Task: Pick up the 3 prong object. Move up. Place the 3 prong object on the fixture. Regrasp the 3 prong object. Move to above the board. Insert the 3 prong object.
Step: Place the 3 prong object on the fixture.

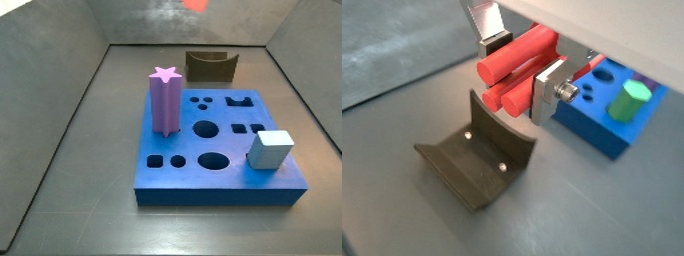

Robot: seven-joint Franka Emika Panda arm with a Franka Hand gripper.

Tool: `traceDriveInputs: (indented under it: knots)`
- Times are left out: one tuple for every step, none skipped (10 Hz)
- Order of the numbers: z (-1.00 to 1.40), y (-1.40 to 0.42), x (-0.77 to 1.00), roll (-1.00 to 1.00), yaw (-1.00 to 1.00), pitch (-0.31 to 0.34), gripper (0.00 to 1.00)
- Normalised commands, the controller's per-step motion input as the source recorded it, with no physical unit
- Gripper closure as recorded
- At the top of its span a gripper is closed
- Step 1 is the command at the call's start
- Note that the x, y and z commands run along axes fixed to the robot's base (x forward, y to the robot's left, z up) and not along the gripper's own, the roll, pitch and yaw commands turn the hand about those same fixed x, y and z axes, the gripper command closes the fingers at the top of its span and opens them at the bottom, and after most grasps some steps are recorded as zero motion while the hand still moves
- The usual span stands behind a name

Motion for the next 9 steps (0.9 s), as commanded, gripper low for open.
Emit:
traceDriveInputs:
  knots:
    - [-0.04,0.17,0.79,-1.0,0.14,-0.003,1.0]
    - [-0.02,0.13,0.72,-1.0,0.13,0.029,1.0]
    - [-0.01,0.09,0.6,-1.0,0.11,0.098,1.0]
    - [-0.02,0.08,0.52,-0.86,0.07,0.127,1.0]
    - [-0.01,0.06,0.45,-0.7,0.03,0.149,1.0]
    - [-0.01,0.06,0.38,-0.53,-0.01,0.158,1.0]
    - [-0.01,0.05,0.28,-0.32,-0.05,0.155,1.0]
    - [-0.01,0.04,0.21,-0.21,-0.07,0.146,1.0]
    - [-1.0,0.07,0.13,-1.0,-0.11,0.044,1.0]
